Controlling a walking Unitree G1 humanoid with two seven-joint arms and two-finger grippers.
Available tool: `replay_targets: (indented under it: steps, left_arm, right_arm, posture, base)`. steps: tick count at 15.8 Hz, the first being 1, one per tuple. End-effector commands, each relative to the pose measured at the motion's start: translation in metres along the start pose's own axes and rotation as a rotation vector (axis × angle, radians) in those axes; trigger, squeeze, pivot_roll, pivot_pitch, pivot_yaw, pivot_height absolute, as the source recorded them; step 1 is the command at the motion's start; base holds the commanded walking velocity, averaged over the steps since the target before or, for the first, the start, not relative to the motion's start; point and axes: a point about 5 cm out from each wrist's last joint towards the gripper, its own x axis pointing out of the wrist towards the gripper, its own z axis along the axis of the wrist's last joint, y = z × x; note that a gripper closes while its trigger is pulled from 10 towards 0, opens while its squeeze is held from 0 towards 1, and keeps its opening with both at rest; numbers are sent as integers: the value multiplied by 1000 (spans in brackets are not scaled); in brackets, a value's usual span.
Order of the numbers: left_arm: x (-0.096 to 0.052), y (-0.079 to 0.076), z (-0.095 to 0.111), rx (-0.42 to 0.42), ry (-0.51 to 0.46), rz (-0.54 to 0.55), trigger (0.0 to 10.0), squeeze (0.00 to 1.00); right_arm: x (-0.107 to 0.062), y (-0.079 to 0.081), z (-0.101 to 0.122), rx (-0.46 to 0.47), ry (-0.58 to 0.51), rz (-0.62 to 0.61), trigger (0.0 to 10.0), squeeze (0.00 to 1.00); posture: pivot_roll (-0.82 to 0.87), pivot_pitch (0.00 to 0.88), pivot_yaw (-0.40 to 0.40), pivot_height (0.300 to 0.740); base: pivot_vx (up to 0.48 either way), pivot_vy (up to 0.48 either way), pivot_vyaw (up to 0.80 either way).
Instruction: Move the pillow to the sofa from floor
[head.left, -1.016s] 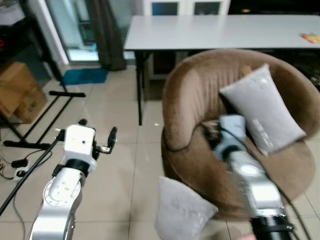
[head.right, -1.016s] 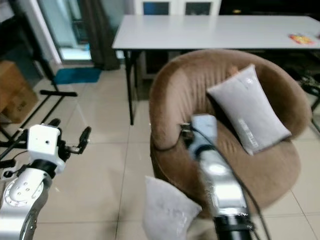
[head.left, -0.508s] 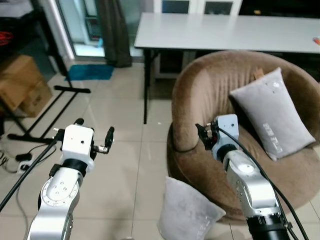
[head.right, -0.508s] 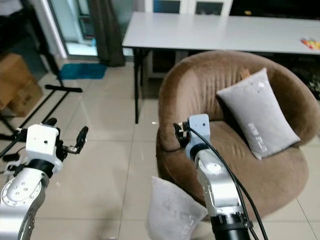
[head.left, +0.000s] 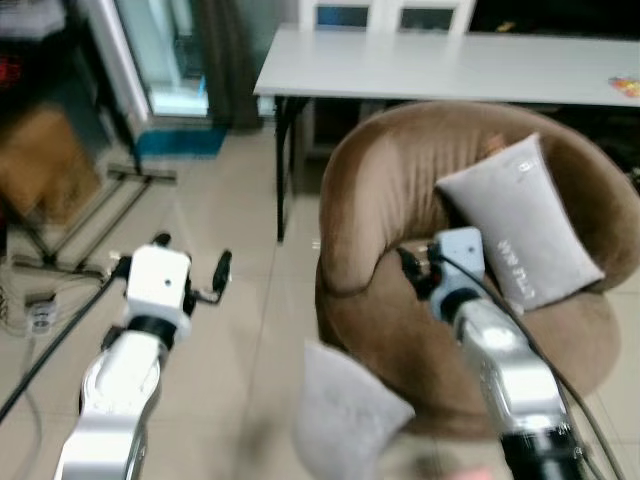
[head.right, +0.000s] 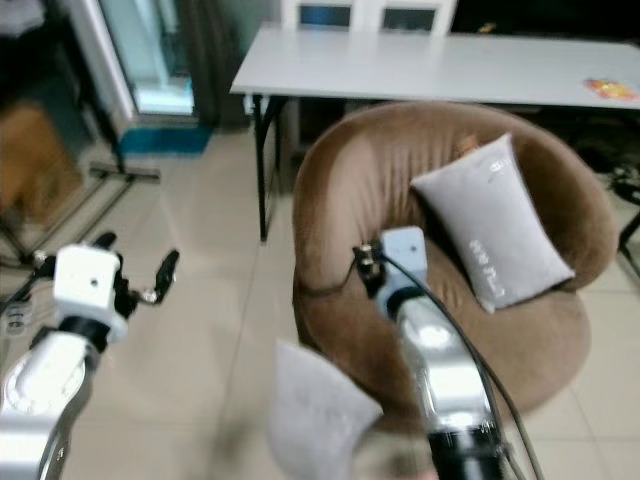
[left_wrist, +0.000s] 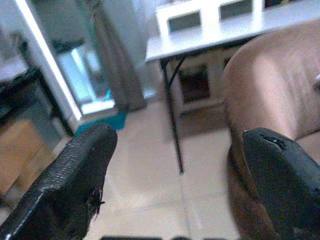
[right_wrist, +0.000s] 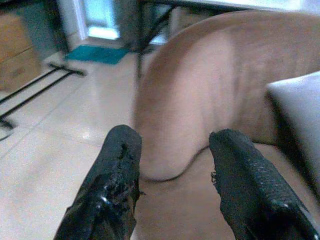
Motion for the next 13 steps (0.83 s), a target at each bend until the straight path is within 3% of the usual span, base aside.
replay_targets:
  steps: [1,3,10,13]
  left_arm:
    - [0,-1,2,1,-6,1,10000,0]
    - [-2,-1,1,-11,0,13,10000,0]
    - [-9,3,-2,-17,4,24,10000,0]
    - [-10,3,0,-32,1,35,10000,0]
  right_arm:
    - [1,-2,5,-17,-13,2,10000,0]
    - [1,-2,4,27,-11,6,10000,0]
    - [1,4,4,56,-37,58,10000,0]
    - [0,5,5,69,-53,68,10000,0]
  posture:
    - [30,0,6,740]
    - [37,0,0,740]
    - [54,0,-11,740]
    - [51,0,-8,710]
  base:
    - [0,-416,800]
    - [0,-146,0]
    - [0,0,0]
    - [0,0,0]
